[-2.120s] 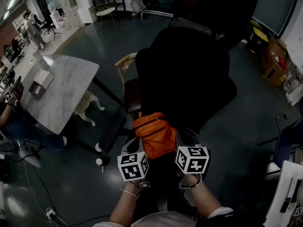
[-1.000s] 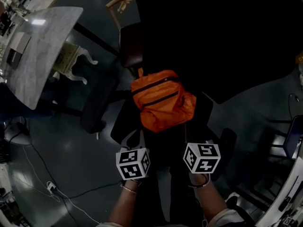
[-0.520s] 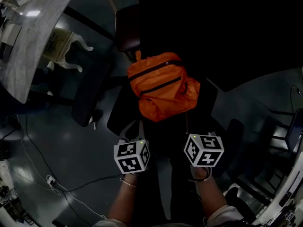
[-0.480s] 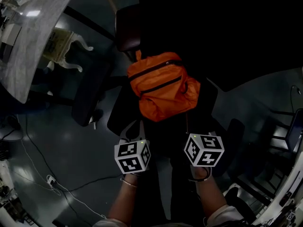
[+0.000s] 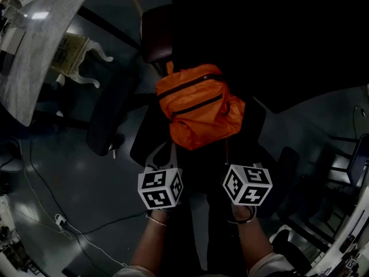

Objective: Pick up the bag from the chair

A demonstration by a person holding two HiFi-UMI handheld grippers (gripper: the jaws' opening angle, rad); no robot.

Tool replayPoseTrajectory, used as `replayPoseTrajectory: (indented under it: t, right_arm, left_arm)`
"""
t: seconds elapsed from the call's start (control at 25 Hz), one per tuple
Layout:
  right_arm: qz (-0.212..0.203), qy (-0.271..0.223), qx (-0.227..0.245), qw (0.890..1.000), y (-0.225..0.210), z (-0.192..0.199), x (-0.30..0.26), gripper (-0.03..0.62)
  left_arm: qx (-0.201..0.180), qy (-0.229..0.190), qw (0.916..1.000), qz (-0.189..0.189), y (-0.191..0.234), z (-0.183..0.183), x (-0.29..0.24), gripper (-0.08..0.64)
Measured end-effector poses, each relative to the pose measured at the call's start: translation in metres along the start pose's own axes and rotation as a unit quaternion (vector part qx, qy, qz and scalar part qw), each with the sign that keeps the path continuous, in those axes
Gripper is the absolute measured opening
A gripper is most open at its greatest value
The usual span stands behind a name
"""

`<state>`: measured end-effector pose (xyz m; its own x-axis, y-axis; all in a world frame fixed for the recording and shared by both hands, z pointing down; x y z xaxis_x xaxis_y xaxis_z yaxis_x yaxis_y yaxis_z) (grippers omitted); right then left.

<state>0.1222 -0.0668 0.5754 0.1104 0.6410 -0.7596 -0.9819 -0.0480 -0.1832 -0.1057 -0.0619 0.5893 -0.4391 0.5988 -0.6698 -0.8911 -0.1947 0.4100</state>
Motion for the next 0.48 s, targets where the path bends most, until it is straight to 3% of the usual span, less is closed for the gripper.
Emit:
replayPoseTrajectory:
  t: [0.28, 0.36, 0.48]
  right_arm:
    - [0.000, 0.006, -0.001, 1.000, 0.003, 0.003, -0.005, 0.032]
    - [0.000, 0.008, -0.002, 1.000, 0.005, 0.003, -0.007, 0.032]
    - [-0.001, 0.009, -0.001, 1.000, 0.006, 0.001, -0.010, 0.032]
  left_arm:
    - [-0.023, 0.000, 0.9997, 0.003, 0.011, -0.011, -0.009, 0.027]
    - [-0.031, 0.003, 0.9995, 0.004, 0.013, -0.014, -0.012, 0.092]
    - [-0.038, 0.004, 0.9992, 0.009, 0.016, -0.019, -0.016, 0.109]
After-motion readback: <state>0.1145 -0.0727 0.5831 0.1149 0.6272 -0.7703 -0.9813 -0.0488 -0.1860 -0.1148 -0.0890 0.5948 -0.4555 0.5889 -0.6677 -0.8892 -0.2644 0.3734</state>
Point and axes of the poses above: the fingertips, and each gripper's own axes: x backward along the fingers, y to its left, z out of its underside, the point moved 10 cm from there along x, backward along the fingers, and after that the axes turned 9 degrees about z, right-handed, at the moved point
